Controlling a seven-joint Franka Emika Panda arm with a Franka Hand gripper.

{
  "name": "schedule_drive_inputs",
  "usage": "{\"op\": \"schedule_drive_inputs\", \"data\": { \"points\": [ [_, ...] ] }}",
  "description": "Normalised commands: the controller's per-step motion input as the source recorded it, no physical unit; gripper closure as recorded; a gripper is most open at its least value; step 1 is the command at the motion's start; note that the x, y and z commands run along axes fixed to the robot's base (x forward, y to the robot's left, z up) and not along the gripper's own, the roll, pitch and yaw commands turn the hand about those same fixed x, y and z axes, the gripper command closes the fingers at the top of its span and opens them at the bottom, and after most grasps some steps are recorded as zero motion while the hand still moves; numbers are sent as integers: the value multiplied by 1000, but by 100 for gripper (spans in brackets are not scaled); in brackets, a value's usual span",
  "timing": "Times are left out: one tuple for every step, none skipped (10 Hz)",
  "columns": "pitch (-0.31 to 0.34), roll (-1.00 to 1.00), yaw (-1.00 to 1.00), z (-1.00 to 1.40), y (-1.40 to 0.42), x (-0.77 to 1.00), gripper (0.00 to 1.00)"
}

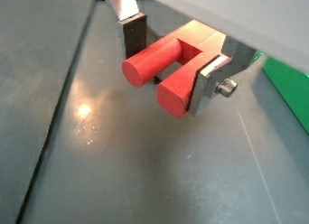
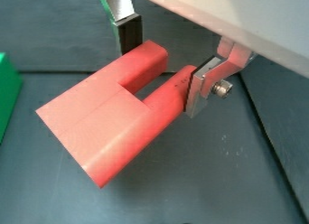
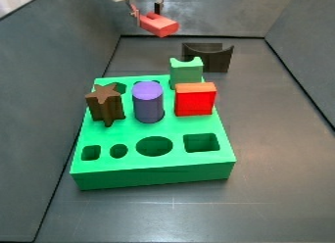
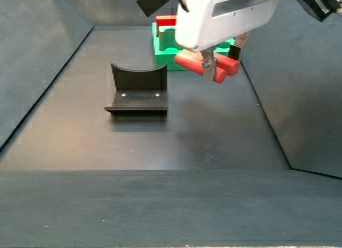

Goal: Pick up the square-circle object. Move up. Rotate the square-circle object. Place the square-circle object on the fixture. Regrasp the square-circle object. Move to above the board. Insert the square-circle object.
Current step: Rotate the square-circle object.

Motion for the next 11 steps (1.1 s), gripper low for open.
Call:
{"op": "schedule_drive_inputs", "data": {
  "points": [
    [-1,-2,-1000,-16,14,4,100],
    [-1,-2,-1000,-16,15,4,100],
    [-1,-3,-1000,-16,15,4,100],
    [-1,-3,-1000,-16,15,4,100],
    [-1,-4,-1000,-16,15,4,100],
    [-1,-4,-1000,-16,15,3,100],
    [-2,-6,-1000,-16,15,3,100],
    [-2,-7,-870,-16,15,3,100],
    [-2,-7,-708,-16,15,3,100],
    [-2,-7,-422,-16,15,3,100],
    [-2,-7,-280,-16,15,3,100]
  ]
}}
